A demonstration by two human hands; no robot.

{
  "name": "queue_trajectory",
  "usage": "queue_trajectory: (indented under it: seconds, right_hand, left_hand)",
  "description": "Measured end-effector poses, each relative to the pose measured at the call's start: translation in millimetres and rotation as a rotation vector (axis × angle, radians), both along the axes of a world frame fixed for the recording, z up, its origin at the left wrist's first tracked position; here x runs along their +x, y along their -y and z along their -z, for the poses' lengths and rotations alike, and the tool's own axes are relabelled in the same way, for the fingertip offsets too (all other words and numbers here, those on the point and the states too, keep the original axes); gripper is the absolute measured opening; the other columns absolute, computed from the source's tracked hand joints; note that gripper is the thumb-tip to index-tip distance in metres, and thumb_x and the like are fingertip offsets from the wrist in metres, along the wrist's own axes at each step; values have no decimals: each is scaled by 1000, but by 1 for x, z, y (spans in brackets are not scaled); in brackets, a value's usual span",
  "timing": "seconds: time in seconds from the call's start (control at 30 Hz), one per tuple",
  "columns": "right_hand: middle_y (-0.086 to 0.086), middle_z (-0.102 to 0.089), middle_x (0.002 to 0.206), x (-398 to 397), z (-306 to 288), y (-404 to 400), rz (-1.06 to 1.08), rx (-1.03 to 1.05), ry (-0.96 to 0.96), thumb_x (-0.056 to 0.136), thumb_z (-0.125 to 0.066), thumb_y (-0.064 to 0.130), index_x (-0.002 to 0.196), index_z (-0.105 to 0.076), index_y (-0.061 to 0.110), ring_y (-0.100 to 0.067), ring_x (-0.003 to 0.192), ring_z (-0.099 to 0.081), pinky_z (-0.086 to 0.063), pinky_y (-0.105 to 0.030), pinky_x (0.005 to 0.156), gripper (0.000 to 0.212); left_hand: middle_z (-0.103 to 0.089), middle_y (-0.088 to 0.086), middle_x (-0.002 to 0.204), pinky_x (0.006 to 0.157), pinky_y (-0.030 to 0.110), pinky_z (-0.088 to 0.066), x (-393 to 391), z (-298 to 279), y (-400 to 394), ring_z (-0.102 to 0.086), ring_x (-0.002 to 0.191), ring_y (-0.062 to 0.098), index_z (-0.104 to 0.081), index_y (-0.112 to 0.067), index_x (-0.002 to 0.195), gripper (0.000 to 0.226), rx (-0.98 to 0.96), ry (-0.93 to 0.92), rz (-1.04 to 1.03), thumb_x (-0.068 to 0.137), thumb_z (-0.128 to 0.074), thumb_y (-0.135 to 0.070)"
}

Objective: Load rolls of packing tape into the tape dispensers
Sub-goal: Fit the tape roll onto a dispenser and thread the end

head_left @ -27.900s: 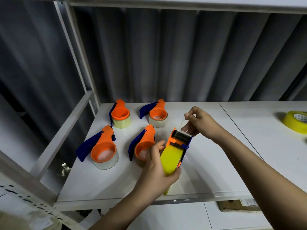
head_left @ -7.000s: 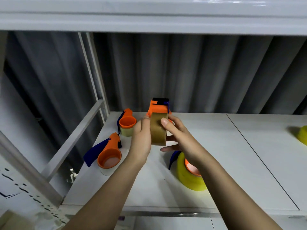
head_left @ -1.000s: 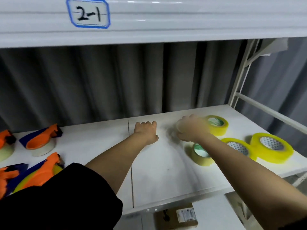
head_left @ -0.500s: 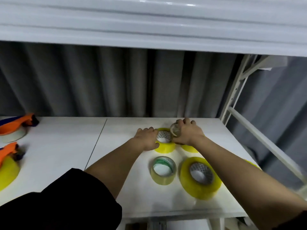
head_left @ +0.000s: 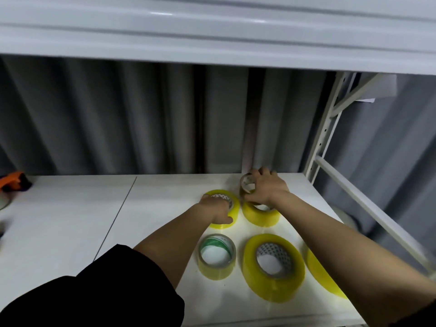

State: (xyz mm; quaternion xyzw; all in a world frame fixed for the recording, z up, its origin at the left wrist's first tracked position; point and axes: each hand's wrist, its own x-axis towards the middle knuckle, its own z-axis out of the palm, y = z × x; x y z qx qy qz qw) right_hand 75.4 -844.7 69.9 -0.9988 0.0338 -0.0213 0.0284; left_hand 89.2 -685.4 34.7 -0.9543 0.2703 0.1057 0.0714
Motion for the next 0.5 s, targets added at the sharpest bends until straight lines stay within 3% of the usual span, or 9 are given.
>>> queue_trajectory:
  seconds: [0.5]
  right_hand:
    - [-10, -36, 141, 8, 13, 3, -30, 29, 27, 76, -62, 59, 142, -31, 23, -34, 126, -39, -46, -41, 95, 81]
  left_hand:
    - [-45, 10, 143, 102, 36, -38, 3, 21, 18, -41, 131, 29, -45, -11, 136, 60, -9, 17, -80, 89, -54, -46]
